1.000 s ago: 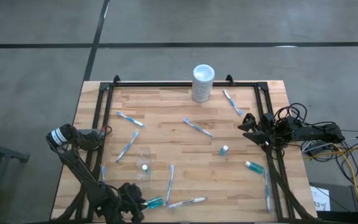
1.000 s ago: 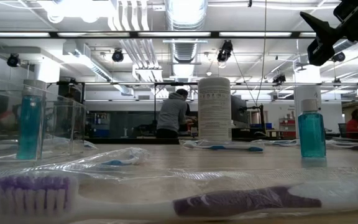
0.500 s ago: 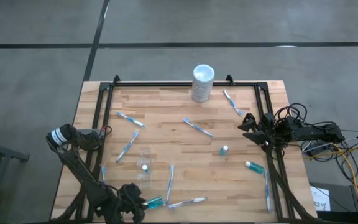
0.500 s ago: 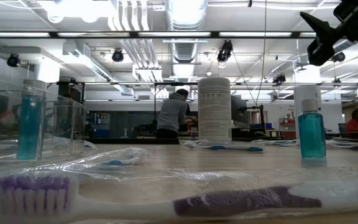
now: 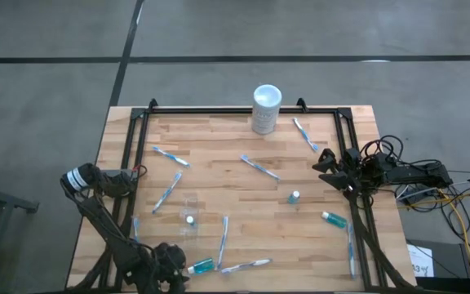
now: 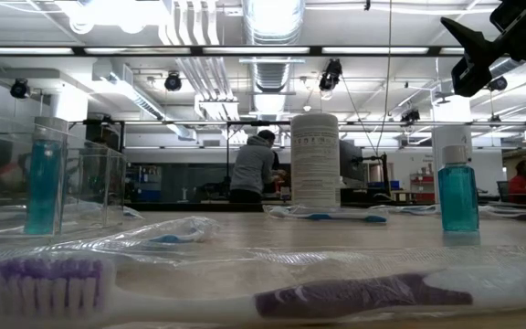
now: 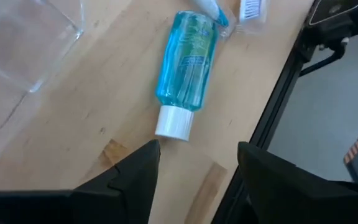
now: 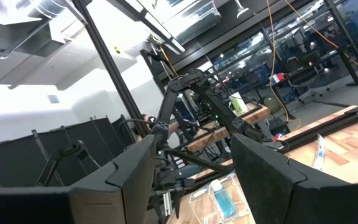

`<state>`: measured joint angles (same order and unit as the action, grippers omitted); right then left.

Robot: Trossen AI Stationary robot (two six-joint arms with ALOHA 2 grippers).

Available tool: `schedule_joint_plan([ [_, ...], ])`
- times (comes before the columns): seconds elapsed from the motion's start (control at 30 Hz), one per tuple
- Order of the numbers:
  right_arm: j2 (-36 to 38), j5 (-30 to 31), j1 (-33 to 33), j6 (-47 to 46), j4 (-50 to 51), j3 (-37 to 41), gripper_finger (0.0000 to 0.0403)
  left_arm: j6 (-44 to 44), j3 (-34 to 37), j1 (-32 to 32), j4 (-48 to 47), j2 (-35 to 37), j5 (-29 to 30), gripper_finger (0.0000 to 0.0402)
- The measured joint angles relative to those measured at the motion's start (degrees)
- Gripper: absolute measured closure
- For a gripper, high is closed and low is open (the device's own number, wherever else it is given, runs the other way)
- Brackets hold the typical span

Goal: Pick & Place toothbrushing station
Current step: Put the blue mouthwash bottle into the transparent organizer

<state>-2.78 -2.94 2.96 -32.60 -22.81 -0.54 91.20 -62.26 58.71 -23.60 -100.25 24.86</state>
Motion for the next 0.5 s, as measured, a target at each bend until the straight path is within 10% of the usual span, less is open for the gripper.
schedule_joint_plan([
  [0.5,0.0,0.0,0.0,0.0,0.0,0.0,0.0197,-11.3,0.6,0.0,1.9,-3.6,4.3,0.0179],
])
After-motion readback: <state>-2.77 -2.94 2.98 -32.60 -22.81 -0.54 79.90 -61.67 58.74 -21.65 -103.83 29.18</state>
